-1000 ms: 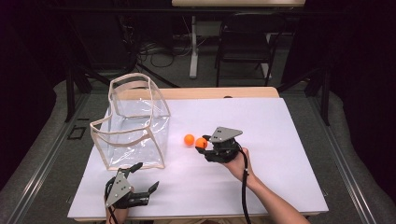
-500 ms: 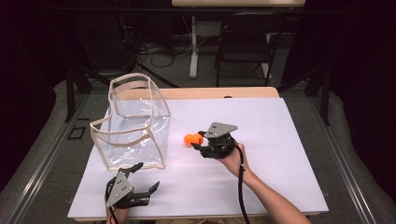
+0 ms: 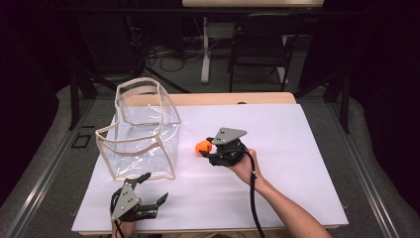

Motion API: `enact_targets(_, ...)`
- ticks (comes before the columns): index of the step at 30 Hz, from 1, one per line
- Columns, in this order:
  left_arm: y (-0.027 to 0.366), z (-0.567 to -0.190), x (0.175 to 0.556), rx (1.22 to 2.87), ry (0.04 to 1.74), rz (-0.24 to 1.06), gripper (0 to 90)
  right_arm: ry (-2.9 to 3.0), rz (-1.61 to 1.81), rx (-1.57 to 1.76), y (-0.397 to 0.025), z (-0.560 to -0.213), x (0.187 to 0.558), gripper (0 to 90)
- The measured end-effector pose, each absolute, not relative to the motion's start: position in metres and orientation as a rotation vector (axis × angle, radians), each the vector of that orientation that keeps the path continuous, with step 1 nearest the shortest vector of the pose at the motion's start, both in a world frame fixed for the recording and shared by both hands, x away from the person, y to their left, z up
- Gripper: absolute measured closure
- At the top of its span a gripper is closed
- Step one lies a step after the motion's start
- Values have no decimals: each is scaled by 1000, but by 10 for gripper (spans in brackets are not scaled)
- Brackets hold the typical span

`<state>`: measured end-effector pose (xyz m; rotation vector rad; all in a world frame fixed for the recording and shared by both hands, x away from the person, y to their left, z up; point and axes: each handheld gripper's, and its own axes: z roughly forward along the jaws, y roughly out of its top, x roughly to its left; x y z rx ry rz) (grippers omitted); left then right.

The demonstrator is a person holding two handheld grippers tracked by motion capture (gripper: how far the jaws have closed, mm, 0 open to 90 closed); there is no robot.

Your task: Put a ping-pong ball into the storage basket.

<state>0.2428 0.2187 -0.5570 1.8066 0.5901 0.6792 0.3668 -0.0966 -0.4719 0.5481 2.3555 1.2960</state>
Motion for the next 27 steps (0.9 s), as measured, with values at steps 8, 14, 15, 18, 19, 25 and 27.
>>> enact_targets(8, 219, -557, 242, 1806, 587, 680, 156, 2350, 1297, 538, -93, -467, 369, 506)
enact_targets(14, 219, -557, 242, 1809, 585, 678, 156, 2347, 1293, 532, -92, -464, 370, 506)
enact_targets(15, 219, -557, 242, 1807, 584, 677, 156, 2346, 1293, 533, -92, -464, 370, 506)
enact_targets(18, 219, -557, 242, 1806, 584, 678, 156, 2343, 1295, 531, -91, -463, 372, 506)
enact_targets(19, 219, -557, 242, 1806, 582, 679, 156, 2342, 1295, 530, -91, -463, 372, 506)
enact_targets(25, 219, -557, 242, 1806, 580, 680, 156, 2344, 1295, 524, -88, -460, 374, 506)
enact_targets(27, 219, -557, 241, 1803, 581, 680, 156, 2340, 1296, 520, -87, -459, 374, 506)
